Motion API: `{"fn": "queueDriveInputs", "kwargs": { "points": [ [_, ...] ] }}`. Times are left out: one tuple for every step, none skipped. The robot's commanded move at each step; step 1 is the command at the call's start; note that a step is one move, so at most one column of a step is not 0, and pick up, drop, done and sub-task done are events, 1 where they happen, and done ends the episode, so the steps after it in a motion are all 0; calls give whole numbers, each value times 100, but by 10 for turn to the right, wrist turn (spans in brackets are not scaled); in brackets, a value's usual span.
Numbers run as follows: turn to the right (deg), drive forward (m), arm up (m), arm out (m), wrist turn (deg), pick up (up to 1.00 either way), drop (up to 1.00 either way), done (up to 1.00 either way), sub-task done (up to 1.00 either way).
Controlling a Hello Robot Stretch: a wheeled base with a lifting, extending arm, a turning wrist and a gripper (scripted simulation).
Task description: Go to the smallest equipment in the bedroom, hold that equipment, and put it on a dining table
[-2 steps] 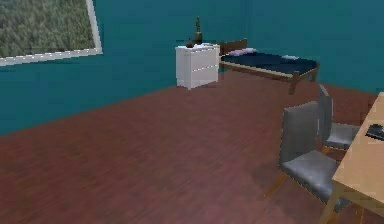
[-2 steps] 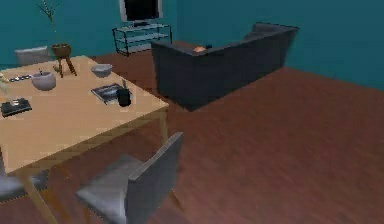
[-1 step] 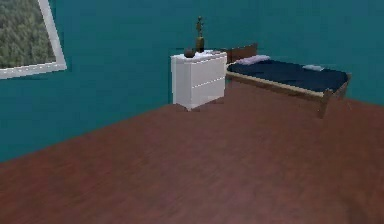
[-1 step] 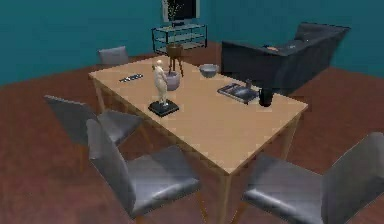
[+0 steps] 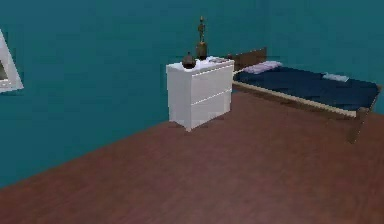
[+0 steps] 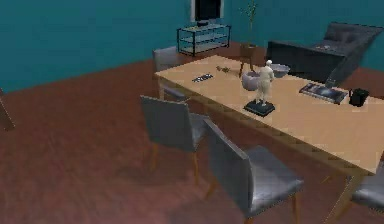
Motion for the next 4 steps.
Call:
{"fn": "queueDriveInputs", "kwargs": {
  "points": [
    [450,0,0,0,0,0,0,0,0],
    [0,100,0,0,0,0,0,0,0],
    [60,0,0,0,0,0,0,0,0],
    [30,0,0,0,0,0,0,0,0]
  ]
}}
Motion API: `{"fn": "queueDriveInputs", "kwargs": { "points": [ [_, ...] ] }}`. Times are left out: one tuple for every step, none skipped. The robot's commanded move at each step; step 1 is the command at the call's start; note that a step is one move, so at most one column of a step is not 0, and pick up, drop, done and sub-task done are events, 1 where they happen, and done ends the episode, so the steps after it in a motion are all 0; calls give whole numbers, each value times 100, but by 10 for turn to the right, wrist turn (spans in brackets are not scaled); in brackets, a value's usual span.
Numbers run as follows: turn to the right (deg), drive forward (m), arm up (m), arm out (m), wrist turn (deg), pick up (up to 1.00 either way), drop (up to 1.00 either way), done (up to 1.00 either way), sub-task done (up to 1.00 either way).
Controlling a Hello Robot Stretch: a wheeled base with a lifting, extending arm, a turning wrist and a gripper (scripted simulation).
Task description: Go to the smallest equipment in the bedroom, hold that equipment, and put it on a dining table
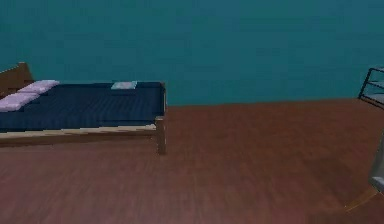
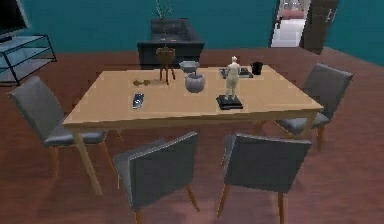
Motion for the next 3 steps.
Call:
{"fn": "queueDriveInputs", "kwargs": {
  "points": [
    [0,35,0,0,0,0,0,0,0],
    [330,0,0,0,0,0,0,0,0],
    [0,100,0,0,0,0,0,0,0]
  ]
}}
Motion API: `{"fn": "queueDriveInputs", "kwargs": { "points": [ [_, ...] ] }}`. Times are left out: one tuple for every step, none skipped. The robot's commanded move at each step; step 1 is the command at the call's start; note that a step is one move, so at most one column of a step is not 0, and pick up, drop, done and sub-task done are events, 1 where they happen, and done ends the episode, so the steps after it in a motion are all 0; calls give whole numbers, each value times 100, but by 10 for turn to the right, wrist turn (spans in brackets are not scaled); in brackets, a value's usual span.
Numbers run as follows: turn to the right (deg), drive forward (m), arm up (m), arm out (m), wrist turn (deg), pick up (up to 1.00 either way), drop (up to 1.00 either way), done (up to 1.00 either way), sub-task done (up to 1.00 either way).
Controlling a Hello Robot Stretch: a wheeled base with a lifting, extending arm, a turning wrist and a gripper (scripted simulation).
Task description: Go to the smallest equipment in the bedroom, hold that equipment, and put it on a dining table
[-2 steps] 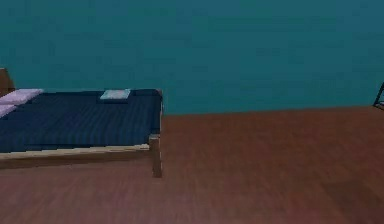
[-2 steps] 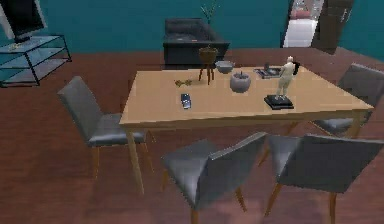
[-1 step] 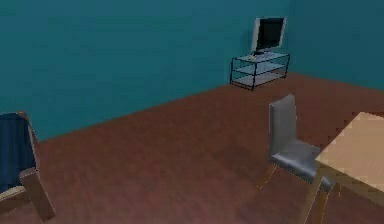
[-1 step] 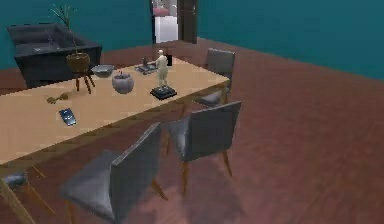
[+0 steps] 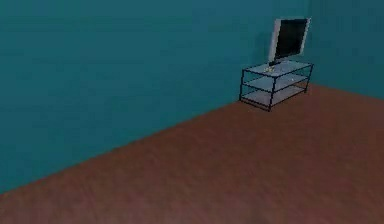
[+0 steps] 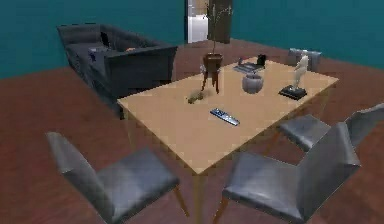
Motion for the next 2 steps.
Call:
{"fn": "queueDriveInputs", "kwargs": {
  "points": [
    [0,75,0,0,0,0,0,0,0],
    [270,0,0,0,0,0,0,0,0]
  ]
}}
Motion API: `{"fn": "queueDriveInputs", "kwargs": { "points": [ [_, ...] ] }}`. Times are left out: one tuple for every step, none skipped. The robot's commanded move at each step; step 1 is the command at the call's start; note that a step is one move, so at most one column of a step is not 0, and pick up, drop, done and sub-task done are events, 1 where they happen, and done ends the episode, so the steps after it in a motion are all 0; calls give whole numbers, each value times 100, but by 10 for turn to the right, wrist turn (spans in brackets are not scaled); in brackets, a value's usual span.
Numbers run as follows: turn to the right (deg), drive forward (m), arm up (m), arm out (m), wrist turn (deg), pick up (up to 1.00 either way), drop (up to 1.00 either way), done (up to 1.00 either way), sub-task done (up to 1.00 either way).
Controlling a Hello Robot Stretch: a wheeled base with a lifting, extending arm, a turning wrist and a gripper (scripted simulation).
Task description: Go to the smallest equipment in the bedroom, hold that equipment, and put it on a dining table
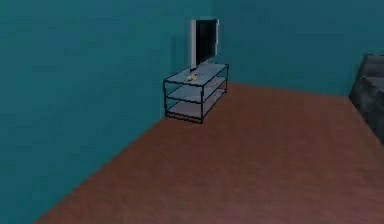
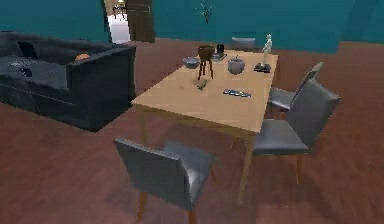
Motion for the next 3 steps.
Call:
{"fn": "queueDriveInputs", "kwargs": {
  "points": [
    [0,100,0,0,0,0,0,0,0],
    [0,100,0,0,0,0,0,0,0],
    [450,0,0,0,0,0,0,0,0]
  ]
}}
